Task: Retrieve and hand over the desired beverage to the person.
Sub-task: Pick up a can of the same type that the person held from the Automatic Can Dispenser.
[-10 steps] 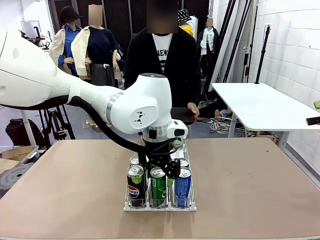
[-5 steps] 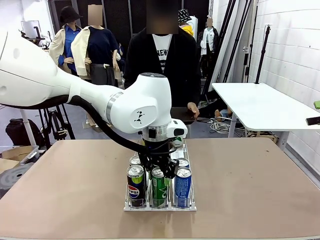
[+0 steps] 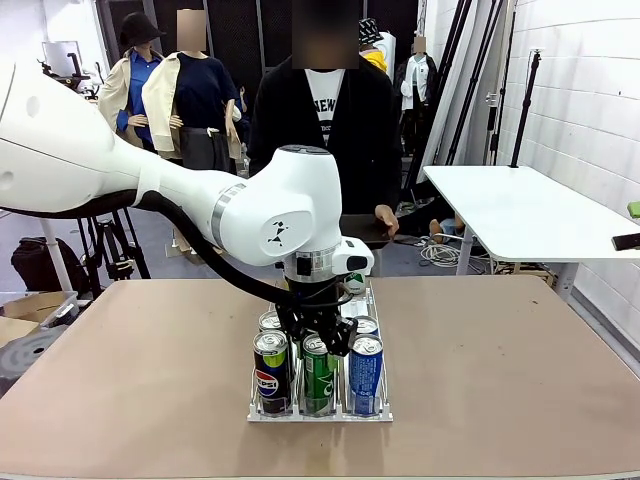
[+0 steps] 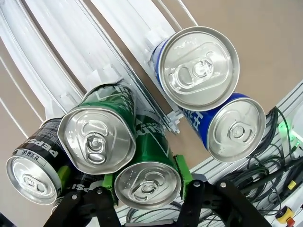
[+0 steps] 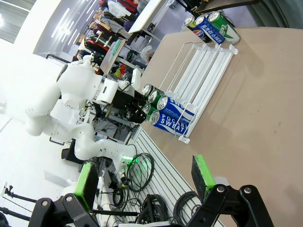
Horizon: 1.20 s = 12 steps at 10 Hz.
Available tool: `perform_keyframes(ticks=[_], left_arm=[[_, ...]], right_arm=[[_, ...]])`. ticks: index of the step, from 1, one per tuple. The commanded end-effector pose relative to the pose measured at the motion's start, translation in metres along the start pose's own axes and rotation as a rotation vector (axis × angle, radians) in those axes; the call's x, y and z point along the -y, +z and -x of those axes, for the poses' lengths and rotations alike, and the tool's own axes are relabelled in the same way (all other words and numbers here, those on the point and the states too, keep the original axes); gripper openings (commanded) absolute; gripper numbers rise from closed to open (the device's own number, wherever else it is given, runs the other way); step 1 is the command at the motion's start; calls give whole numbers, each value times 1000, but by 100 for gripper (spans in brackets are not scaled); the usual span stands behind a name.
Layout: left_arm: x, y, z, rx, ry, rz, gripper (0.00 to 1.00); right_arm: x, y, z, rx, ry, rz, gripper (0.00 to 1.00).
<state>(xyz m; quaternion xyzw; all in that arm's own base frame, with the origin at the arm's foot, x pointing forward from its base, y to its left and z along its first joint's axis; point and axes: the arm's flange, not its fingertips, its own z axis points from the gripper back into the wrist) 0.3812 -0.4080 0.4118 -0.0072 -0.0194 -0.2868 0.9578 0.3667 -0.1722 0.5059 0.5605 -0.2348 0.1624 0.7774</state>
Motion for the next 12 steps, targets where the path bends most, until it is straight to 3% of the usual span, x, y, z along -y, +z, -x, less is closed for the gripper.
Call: perform_keyframes(ticks=[1,5,12], left_arm=[[2,0,1,2,-12,-6,0],[0,0,0,0,-2,-1,0],[-3,143,0,80,28,-13,0]], right_arm=[[0,-2,2,10,4,13,100],[0,-2,2,10,4,13,100],[0,-2,2,10,4,13,100]])
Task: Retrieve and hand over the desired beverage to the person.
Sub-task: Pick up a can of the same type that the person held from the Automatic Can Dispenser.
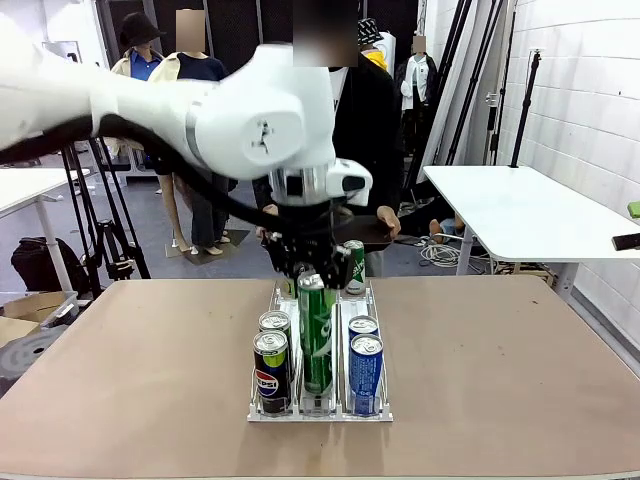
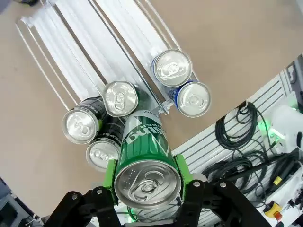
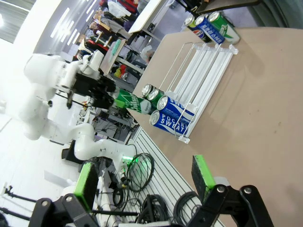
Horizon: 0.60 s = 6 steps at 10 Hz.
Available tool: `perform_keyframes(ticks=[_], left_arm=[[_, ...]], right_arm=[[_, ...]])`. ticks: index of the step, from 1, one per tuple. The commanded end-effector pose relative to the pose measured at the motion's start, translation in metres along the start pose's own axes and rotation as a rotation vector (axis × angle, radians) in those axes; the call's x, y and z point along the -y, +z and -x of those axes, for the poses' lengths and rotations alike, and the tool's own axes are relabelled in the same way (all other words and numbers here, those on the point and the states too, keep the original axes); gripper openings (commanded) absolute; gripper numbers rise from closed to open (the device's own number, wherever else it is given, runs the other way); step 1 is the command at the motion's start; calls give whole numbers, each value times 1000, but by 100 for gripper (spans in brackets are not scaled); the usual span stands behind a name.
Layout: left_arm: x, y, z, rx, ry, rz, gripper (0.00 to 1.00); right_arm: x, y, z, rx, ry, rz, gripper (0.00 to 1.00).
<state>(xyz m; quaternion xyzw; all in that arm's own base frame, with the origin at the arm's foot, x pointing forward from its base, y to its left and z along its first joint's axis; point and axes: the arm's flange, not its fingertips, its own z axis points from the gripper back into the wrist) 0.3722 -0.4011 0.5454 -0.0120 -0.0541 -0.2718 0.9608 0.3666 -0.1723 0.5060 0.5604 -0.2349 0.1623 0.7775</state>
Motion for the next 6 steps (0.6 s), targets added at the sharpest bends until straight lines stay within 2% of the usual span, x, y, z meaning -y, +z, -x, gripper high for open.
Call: perform_keyframes(ticks=[1,4,6], left_arm=[[0,25,-9,23,-3,-9,0],[-3,74,-12,57,12,-59,0],[-32,89,-9,51,46,-36,0]], right_arm=[[0,-3,2,10,4,13,100],[0,-3,2,10,4,13,100],[0,-3,2,10,4,13,100]])
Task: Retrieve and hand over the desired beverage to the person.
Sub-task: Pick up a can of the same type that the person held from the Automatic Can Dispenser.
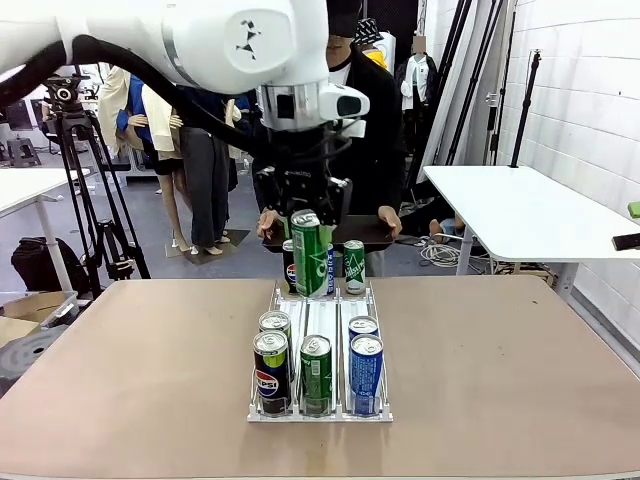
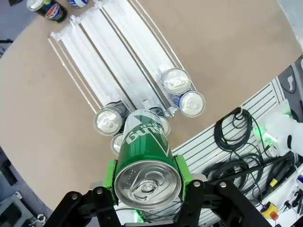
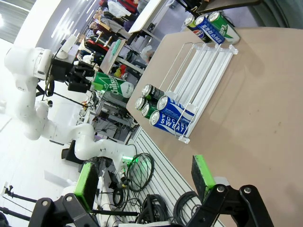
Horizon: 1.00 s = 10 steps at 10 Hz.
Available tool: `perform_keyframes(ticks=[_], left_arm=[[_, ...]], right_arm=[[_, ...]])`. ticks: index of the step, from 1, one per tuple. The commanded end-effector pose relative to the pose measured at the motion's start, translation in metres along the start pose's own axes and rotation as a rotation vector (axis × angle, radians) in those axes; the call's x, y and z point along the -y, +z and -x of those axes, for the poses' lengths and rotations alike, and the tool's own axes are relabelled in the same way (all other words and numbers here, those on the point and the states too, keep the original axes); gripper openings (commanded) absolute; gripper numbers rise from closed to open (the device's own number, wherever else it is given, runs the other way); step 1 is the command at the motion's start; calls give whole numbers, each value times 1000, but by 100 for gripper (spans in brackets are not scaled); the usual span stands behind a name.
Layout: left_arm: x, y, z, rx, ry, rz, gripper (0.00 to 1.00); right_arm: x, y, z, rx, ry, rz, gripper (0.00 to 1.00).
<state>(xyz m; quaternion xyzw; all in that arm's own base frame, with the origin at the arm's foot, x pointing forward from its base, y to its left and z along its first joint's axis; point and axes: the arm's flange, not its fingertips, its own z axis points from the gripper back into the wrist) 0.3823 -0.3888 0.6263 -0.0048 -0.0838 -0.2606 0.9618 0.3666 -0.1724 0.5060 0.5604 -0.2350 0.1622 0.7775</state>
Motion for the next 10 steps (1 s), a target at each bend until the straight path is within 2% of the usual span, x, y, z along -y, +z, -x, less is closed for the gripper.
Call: perform_keyframes(ticks=[1,4,5,8,10], left_arm=[[-45,24,10,9,79,-3,0],[-115,65,53,18,176,-1,0],[-137,77,73,-21,216,-6,0],[-203,62,93,-112,354,-65,0],[-243,63,100,-90,426,-81,0]], right_arm=[[0,-3,2,10,4,13,100],[0,-3,2,10,4,13,100],[0,-3,2,10,4,13,100],[0,-3,2,10,4,13,100],[0,-3,2,10,4,13,100]])
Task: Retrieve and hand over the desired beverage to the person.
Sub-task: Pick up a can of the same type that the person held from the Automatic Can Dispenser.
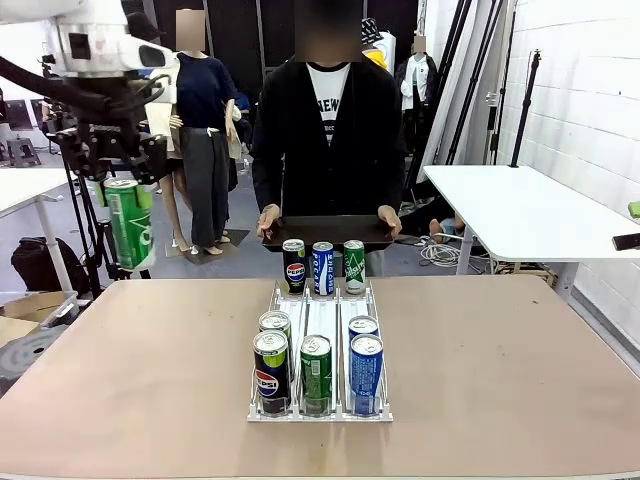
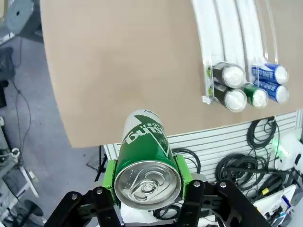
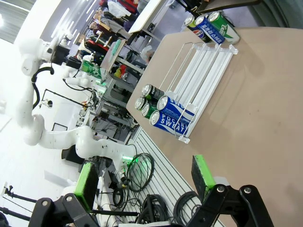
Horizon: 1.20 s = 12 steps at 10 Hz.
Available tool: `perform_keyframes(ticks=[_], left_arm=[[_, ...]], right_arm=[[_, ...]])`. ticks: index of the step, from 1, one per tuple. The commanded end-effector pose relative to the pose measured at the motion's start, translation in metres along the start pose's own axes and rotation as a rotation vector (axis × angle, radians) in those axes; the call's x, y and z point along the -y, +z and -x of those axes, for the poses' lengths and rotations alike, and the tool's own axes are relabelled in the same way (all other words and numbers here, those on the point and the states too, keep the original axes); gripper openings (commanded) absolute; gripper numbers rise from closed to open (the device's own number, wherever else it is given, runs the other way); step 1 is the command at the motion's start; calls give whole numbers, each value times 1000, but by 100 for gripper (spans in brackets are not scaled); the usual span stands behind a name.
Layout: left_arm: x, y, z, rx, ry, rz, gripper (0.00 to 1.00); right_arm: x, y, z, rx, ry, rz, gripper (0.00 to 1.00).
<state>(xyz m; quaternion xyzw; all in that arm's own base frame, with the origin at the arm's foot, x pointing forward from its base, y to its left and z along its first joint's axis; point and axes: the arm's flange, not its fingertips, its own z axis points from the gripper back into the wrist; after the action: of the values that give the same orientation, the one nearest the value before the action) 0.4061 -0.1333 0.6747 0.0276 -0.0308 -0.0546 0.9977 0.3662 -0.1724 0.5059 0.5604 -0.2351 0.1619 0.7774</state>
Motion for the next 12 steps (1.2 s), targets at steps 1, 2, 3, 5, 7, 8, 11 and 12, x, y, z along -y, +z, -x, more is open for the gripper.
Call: perform_keyframes(ticks=[1,2,3,5,7,8,11,12], left_arm=[[-26,8,-3,45,41,-1,0],[-41,9,-5,45,57,1,0],[-51,9,-6,53,48,8,0],[-66,-1,-11,60,55,31,0],[-66,0,-10,67,65,31,0],[-64,0,-12,39,72,23,0],[-64,0,-12,39,72,23,0],[-64,0,-12,39,72,23,0]], right_arm=[[0,-3,2,9,4,13,100],[0,-3,2,9,4,13,100],[0,-3,2,9,4,13,100],[0,-3,2,9,4,13,100],[0,-3,2,9,4,13,100],[0,-3,2,9,4,13,100],[0,-3,2,9,4,13,100],[0,-3,2,9,4,13,100]])
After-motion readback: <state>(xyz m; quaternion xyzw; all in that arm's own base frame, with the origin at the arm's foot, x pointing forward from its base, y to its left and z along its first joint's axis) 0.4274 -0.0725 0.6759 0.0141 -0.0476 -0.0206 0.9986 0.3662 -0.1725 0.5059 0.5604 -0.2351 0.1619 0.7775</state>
